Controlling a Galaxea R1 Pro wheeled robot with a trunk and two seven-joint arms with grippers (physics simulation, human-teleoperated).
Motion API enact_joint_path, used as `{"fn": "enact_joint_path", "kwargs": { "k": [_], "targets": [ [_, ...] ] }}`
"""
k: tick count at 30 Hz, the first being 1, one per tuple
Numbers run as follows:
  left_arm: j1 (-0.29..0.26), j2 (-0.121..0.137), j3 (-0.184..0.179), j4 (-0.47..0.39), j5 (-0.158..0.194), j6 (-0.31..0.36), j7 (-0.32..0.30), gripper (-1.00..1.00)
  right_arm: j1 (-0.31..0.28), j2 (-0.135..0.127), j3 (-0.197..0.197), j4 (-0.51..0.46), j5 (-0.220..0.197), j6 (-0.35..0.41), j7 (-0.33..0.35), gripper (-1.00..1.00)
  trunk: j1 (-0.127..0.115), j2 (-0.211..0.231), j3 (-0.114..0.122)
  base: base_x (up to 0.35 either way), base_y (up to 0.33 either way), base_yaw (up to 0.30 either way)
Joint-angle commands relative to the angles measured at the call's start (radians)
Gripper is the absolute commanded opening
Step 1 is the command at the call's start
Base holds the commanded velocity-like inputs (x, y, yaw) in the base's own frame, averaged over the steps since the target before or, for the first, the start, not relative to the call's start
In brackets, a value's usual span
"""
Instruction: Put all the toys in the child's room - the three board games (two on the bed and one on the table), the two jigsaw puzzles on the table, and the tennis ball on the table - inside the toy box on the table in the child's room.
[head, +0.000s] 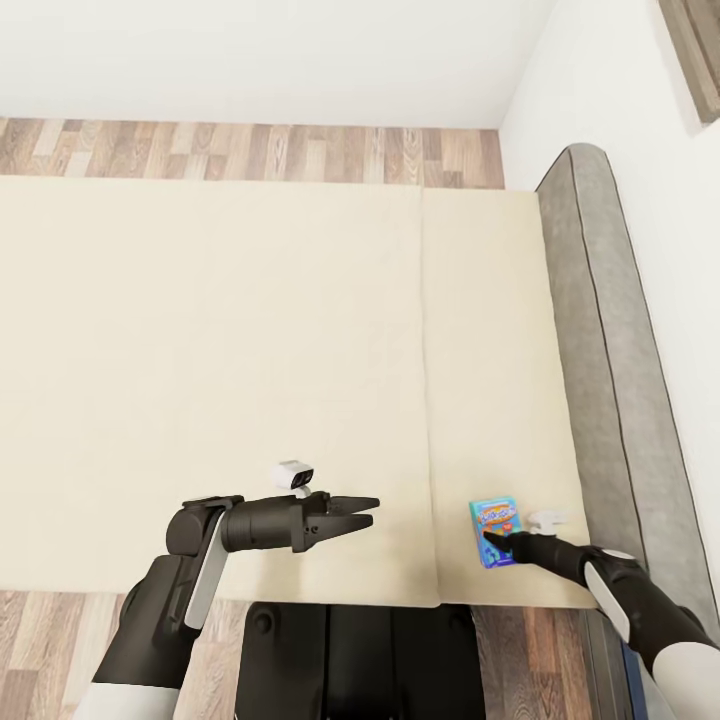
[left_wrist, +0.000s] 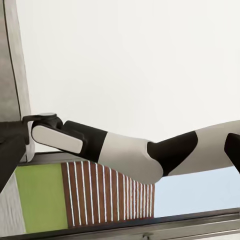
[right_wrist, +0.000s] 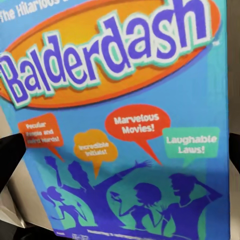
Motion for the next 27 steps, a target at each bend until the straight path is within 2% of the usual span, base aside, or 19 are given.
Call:
{"fn": "enact_joint_path", "kwargs": {
  "k": [1, 10, 11, 27],
  "targets": [
    [-0.001, 0.0, 0.0, 0.0, 0.001, 0.01, -0.002, 1.0, 0.0, 0.006, 0.003, 0.0, -0.016, 0.013, 0.005, 1.0, 0.001, -0.001, 0.0, 0.0, 0.0, 0.0],
    [-0.001, 0.0, 0.0, 0.0, 0.001, 0.01, -0.001, 1.0, 0.0, 0.009, 0.003, 0.0, 0.01, 0.013, 0.005, 1.0, 0.001, -0.001, 0.001, 0.0, 0.0, 0.0],
    [-0.001, 0.0, 0.0, 0.0, 0.001, 0.01, -0.001, 1.0, 0.0, 0.032, 0.003, 0.0, -0.075, 0.013, 0.005, 1.0, 0.001, -0.001, 0.001, 0.0, 0.0, 0.0],
    [-0.001, 0.0, 0.0, 0.0, 0.001, 0.01, -0.001, 1.0, 0.0, 0.032, 0.003, 0.0, -0.075, 0.014, 0.005, 1.0, 0.001, -0.001, 0.009, 0.0, 0.0, 0.0]
  ]
}}
